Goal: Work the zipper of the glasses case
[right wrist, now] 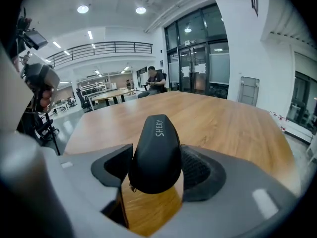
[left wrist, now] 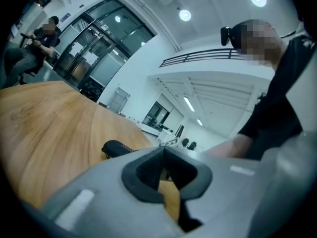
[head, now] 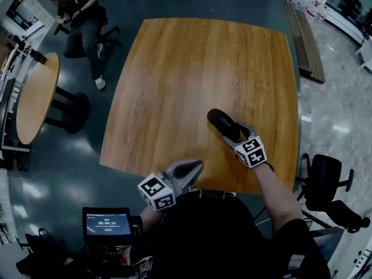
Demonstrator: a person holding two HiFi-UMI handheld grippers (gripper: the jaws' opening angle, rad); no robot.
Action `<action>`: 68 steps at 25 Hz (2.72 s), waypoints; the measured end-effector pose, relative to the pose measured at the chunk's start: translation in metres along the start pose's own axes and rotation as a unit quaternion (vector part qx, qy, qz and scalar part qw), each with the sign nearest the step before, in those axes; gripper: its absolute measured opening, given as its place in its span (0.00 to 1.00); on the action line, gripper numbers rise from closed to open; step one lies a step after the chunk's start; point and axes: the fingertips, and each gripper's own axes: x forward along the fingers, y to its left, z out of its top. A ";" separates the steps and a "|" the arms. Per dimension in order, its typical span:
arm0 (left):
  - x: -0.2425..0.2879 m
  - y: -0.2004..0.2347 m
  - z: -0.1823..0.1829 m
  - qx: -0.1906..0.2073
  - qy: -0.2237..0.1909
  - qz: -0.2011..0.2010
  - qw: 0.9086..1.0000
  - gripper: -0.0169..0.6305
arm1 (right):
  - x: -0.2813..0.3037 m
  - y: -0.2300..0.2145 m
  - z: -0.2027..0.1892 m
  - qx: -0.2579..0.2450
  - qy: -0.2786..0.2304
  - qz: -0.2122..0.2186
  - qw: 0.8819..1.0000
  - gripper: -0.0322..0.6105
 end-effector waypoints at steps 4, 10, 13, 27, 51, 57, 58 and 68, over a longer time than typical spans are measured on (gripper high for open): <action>-0.028 0.021 -0.005 -0.029 0.006 0.026 0.999 0.03 | 0.026 0.004 0.003 -0.012 0.011 0.012 1.000 0.53; -0.040 0.031 -0.021 -0.054 0.023 0.039 0.997 0.03 | 0.041 0.005 -0.005 -0.042 0.030 0.038 0.998 0.53; -0.041 0.033 -0.022 -0.054 0.029 0.027 0.998 0.03 | 0.040 0.008 -0.003 -0.062 0.036 0.050 0.996 0.53; -0.026 0.039 -0.024 -0.079 0.050 -0.060 0.994 0.03 | -0.058 0.023 0.023 0.004 -0.075 -0.079 0.994 0.49; -0.038 0.048 -0.024 -0.110 0.008 0.019 0.994 0.03 | 0.019 0.005 0.041 0.156 0.003 0.150 0.976 0.42; -0.025 0.040 -0.028 -0.121 0.011 0.008 0.993 0.03 | 0.022 -0.023 0.040 0.313 0.026 0.204 0.927 0.42; -0.023 0.040 -0.029 -0.122 0.011 0.009 0.992 0.03 | 0.023 -0.025 0.041 0.317 0.026 0.208 0.925 0.42; -0.015 0.051 -0.033 -0.138 0.016 0.026 0.990 0.03 | 0.011 -0.045 0.044 -0.300 0.123 -0.072 0.943 0.40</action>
